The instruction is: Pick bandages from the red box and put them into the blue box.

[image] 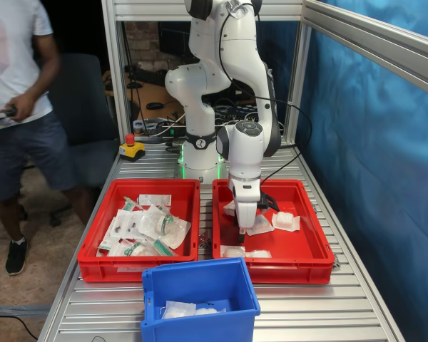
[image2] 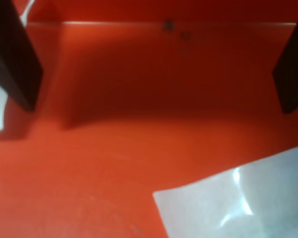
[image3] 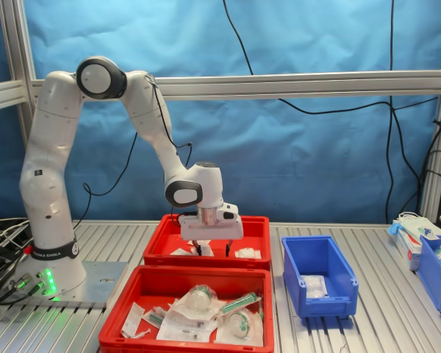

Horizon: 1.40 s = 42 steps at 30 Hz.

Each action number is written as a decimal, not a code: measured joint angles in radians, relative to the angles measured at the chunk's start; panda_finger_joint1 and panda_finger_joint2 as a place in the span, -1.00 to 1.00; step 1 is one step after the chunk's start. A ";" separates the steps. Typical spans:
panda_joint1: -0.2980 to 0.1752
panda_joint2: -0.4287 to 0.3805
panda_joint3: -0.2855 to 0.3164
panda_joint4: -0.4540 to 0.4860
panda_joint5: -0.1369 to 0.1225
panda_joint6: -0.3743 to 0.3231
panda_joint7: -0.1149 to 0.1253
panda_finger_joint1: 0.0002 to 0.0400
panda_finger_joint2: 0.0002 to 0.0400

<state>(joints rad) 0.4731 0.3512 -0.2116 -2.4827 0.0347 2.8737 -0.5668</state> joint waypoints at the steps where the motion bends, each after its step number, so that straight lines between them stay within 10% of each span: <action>1: 0.000 0.001 0.000 0.001 0.000 0.000 0.000 1.00 1.00; 42: 0.000 0.007 -0.005 0.020 0.000 0.000 0.000 1.00 1.00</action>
<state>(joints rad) 0.4731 0.3580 -0.2167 -2.4632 0.0347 2.8737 -0.5668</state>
